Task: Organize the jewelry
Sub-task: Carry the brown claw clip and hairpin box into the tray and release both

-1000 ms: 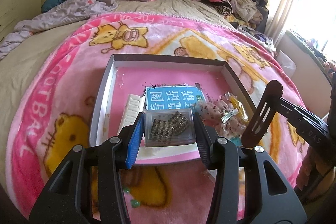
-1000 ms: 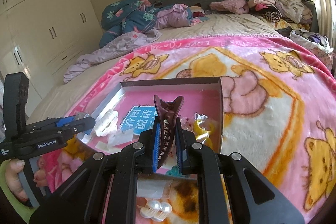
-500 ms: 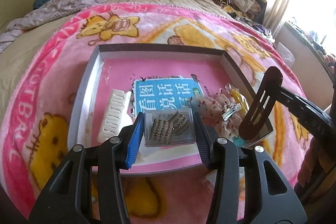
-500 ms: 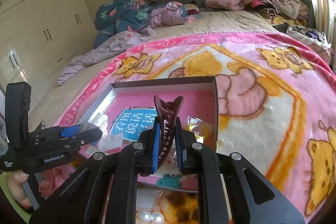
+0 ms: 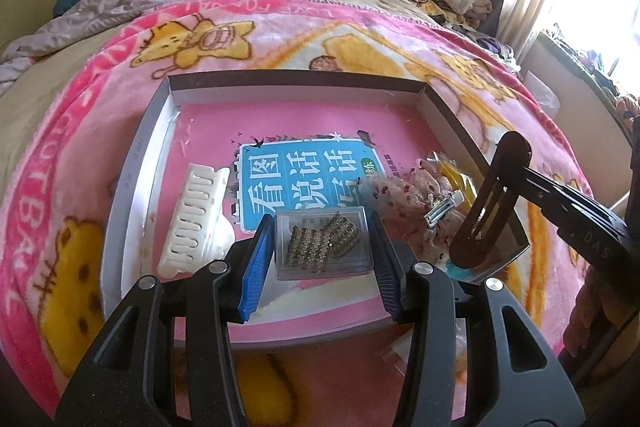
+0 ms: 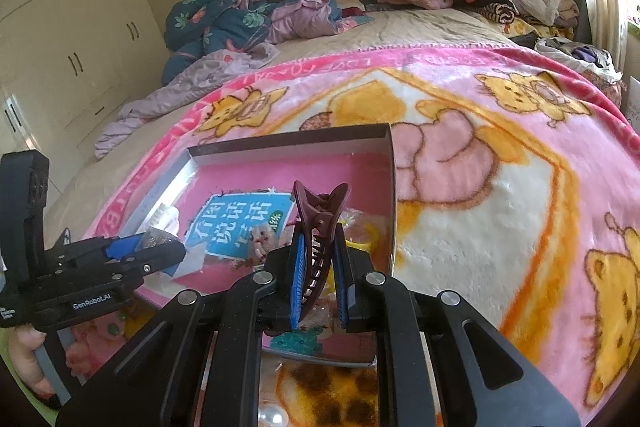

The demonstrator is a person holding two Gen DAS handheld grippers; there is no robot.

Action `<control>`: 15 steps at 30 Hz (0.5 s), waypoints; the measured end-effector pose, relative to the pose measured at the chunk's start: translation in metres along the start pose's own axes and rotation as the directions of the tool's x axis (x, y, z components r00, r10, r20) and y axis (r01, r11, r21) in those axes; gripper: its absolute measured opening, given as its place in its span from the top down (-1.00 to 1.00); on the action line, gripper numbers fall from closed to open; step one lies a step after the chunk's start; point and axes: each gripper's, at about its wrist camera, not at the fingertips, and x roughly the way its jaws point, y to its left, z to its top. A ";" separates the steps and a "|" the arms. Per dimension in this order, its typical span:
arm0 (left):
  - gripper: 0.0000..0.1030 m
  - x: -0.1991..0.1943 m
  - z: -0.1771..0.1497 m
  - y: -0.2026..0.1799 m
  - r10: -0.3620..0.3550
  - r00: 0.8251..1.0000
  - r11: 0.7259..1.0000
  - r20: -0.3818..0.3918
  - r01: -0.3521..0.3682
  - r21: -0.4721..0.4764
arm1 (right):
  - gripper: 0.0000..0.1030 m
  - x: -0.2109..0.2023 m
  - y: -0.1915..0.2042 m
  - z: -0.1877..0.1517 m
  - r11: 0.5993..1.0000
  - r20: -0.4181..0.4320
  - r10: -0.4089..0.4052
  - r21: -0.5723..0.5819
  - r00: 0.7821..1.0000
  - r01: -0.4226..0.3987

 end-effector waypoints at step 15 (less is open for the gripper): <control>0.13 0.000 -0.001 0.003 -0.003 1.000 1.000 -0.002 0.003 -0.006 | 0.71 0.015 0.006 -0.009 1.000 -0.054 0.024 0.001 0.998 -0.024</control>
